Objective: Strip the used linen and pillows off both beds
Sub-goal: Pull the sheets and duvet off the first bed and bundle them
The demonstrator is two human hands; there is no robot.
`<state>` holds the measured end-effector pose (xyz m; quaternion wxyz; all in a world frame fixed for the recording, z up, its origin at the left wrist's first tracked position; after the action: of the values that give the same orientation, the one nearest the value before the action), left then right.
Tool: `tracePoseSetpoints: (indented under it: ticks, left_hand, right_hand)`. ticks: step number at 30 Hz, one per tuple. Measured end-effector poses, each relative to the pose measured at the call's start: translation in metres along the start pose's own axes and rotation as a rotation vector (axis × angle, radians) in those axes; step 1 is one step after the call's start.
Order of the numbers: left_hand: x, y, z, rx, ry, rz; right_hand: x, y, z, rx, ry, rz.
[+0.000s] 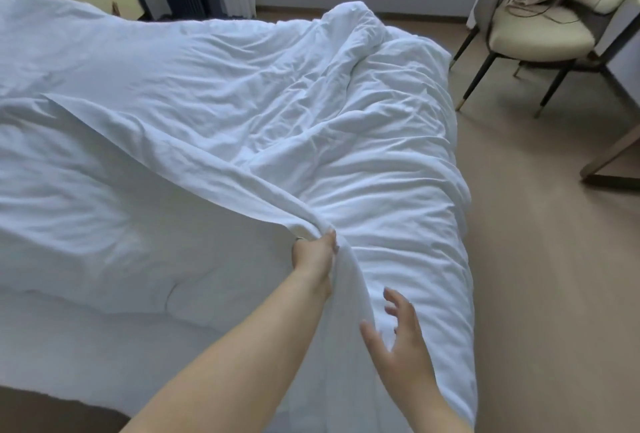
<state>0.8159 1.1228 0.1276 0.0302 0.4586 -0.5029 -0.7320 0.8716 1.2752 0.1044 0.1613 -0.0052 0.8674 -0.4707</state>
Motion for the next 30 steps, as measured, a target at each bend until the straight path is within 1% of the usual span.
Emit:
tracePoseSetpoints:
  ticks: [1, 2, 3, 4, 6, 8, 10, 12, 13, 15, 17, 21, 23, 24, 25, 28, 29, 30]
  left_hand:
    - [0.002, -0.003, 0.006, -0.022, 0.012, 0.01]
    - [0.004, -0.007, 0.009, -0.032, 0.022, 0.012]
    - [0.005, -0.012, 0.011, -0.025, 0.019, 0.013]
    - [0.007, -0.017, 0.013, -0.008, -0.001, 0.024]
    - [0.011, -0.022, 0.018, 0.057, -0.072, 0.068]
    - [0.014, -0.023, 0.02, 0.164, -0.056, 0.153]
    - [0.013, -0.03, 0.017, 0.294, 0.049, 0.233]
    - [0.001, -0.044, 0.015, 0.374, 0.174, 0.273]
    - [-0.006, -0.057, 0.012, 0.375, 0.248, 0.266]
    - [-0.026, -0.089, 0.003, 0.323, 0.394, 0.193]
    - [-0.049, -0.123, -0.005, 0.272, 0.432, 0.101]
    - [-0.083, -0.172, -0.017, 0.335, 0.337, -0.107]
    - [-0.091, -0.178, -0.018, 0.49, 0.324, -0.115]
    - [-0.091, -0.18, -0.02, 0.583, 0.329, -0.119]
    - [-0.091, -0.181, -0.023, 0.625, 0.349, -0.134]
    - [-0.093, -0.191, -0.033, 0.609, 0.45, -0.154]
    - [-0.096, -0.197, -0.034, 0.639, 0.493, -0.132]
    - [-0.103, -0.201, -0.033, 0.667, 0.533, -0.121]
  right_hand:
    - [0.005, -0.007, 0.0, -0.099, -0.064, -0.021]
    - [0.009, -0.007, 0.007, -0.229, -0.165, -0.019]
    - [0.013, -0.002, 0.016, -0.337, -0.268, 0.001]
    - [0.02, 0.007, 0.025, -0.394, -0.352, 0.041]
    - [0.038, 0.024, 0.032, -0.369, -0.43, 0.12]
    - [0.056, 0.037, 0.03, -0.275, -0.486, 0.129]
    - [0.069, 0.046, 0.021, -0.207, -0.588, 0.069]
    - [0.081, 0.05, 0.008, -0.199, -0.675, -0.019]
    - [0.086, 0.051, 0.002, -0.19, -0.711, -0.045]
    - [0.093, 0.053, -0.005, -0.18, -0.778, -0.087]
    - [0.096, 0.053, -0.006, -0.17, -0.833, -0.113]
    - [0.095, 0.051, -0.005, -0.175, -0.895, -0.087]
    - [0.095, 0.05, -0.005, -0.198, -0.903, -0.101]
    - [0.096, 0.05, -0.004, -0.203, -0.904, -0.109]
    - [0.096, 0.049, -0.003, -0.207, -0.905, -0.113]
    - [0.089, 0.047, -0.003, -0.242, -0.909, -0.122]
    - [0.085, 0.045, -0.005, -0.297, -0.857, -0.183]
    - [0.08, 0.038, -0.009, -0.372, -0.758, -0.337]
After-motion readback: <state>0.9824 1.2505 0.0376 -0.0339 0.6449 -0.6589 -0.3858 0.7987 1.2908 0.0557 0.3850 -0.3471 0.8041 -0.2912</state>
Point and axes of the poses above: each hand's wrist, its own x-axis towards the middle knuckle, its own z-axis out of the palm, y = z × x, the point moved 4 cm from there along x, towards the middle knuckle, and after that the axes turned 3 degrees about z, right-handed, at the moved point
